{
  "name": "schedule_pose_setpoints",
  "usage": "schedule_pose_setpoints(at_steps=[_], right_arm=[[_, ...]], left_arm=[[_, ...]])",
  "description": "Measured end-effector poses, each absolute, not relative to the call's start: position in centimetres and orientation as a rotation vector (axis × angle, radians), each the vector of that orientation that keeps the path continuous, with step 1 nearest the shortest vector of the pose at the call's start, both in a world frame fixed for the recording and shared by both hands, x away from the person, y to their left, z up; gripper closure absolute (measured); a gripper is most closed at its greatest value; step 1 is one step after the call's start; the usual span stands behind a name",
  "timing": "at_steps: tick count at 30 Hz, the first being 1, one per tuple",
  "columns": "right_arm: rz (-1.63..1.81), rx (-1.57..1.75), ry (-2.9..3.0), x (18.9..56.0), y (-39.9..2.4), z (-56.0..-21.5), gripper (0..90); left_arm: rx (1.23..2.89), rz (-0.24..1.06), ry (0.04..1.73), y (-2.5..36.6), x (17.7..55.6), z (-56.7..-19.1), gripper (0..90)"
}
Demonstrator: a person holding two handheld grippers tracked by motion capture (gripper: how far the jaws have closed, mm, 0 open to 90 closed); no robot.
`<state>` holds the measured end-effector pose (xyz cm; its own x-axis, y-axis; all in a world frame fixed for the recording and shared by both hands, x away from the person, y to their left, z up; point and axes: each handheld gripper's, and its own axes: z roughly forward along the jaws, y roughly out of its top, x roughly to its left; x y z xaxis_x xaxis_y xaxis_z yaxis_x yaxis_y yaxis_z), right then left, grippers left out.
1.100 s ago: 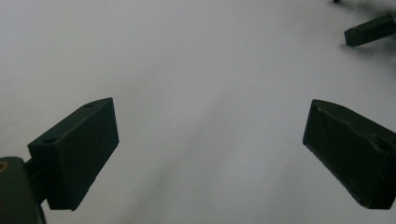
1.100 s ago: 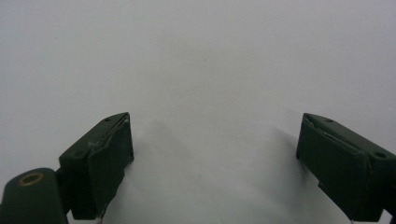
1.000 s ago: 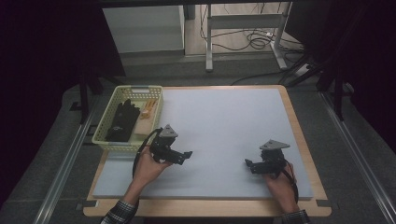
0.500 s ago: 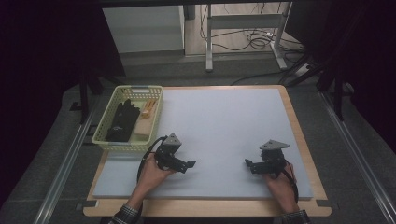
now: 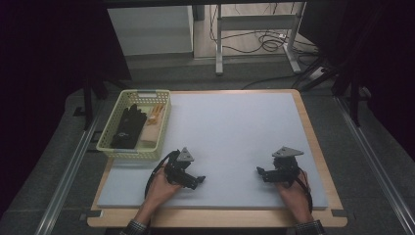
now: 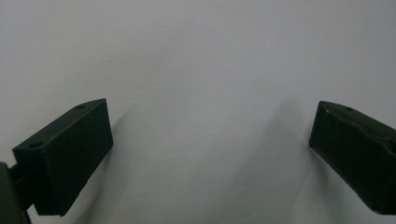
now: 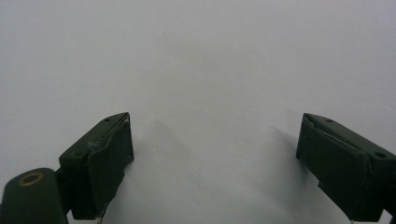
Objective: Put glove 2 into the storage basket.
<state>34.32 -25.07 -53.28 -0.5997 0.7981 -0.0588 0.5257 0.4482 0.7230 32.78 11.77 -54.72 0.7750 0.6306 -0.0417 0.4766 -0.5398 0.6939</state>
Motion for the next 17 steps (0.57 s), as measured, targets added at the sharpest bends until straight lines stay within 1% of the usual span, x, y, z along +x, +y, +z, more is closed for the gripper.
schedule_pose_setpoints(at_steps=[17], right_arm=[[0.952, 1.121, 2.314, 34.34, -25.09, -53.3, 10.6]], left_arm=[[2.246, 0.293, 0.823, 11.66, 32.66, -54.89, 0.0]])
